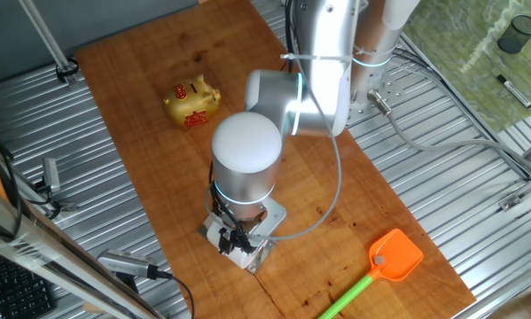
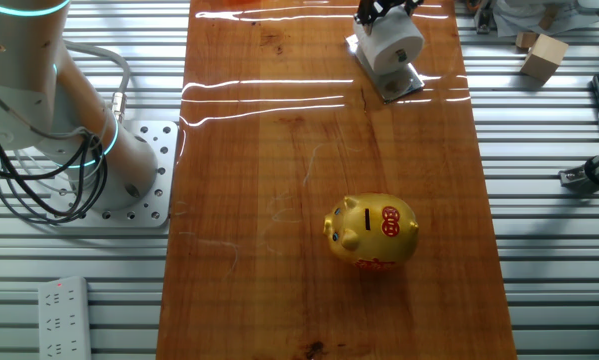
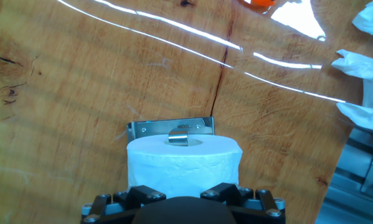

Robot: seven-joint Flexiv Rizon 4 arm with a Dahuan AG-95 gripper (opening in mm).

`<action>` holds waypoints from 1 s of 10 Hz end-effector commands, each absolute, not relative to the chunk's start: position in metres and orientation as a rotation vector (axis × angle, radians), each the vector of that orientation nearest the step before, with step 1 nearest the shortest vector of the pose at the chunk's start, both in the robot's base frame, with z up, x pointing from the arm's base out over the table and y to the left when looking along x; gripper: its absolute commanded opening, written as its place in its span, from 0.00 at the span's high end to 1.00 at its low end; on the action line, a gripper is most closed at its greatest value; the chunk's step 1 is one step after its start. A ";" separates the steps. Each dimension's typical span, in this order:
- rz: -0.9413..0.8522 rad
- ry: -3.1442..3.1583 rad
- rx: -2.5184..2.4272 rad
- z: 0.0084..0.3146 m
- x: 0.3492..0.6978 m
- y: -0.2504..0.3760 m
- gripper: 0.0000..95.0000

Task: Take the roll of paper down from the shelf

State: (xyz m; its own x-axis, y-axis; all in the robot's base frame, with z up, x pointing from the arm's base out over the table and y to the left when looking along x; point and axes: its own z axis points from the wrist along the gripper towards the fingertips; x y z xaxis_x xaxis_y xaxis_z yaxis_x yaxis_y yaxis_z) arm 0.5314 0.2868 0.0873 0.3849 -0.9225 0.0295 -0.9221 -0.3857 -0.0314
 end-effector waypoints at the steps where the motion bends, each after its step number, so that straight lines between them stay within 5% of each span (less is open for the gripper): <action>1: -0.066 1.736 -2.608 0.088 0.532 0.287 1.00; 10: -0.071 1.727 -2.615 0.095 0.533 0.280 1.00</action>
